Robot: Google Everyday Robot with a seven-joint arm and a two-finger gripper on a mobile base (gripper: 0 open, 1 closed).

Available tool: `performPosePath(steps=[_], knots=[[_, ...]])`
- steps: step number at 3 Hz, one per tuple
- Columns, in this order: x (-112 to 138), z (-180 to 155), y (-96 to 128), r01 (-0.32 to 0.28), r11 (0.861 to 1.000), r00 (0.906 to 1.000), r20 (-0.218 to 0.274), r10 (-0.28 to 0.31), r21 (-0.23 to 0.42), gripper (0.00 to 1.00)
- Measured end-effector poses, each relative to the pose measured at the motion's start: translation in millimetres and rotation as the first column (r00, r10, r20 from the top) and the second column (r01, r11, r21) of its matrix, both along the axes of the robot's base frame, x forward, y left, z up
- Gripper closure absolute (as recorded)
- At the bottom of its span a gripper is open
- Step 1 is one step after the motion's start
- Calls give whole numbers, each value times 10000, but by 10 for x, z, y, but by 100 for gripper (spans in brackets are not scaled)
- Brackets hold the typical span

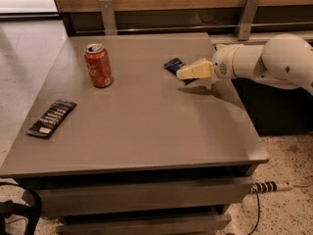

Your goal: Move rxbar blueberry near rxbar chocolate

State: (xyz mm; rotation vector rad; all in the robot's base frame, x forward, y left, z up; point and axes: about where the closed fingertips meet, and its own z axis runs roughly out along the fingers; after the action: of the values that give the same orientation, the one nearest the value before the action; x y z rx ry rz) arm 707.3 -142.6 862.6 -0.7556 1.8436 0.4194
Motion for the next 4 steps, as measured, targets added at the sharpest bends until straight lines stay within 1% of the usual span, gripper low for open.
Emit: performPosePath(steps=[1, 2, 3, 4], knots=[[90, -252, 130, 69, 9999, 9997, -255, -72, -122, 0], [131, -405, 231, 7, 10000, 9990, -439, -8, -29, 0], [171, -584, 312, 30, 9998, 9967, -813, -14, 201, 1], [174, -598, 326, 20, 9998, 9964, -847, -1, 222, 17]])
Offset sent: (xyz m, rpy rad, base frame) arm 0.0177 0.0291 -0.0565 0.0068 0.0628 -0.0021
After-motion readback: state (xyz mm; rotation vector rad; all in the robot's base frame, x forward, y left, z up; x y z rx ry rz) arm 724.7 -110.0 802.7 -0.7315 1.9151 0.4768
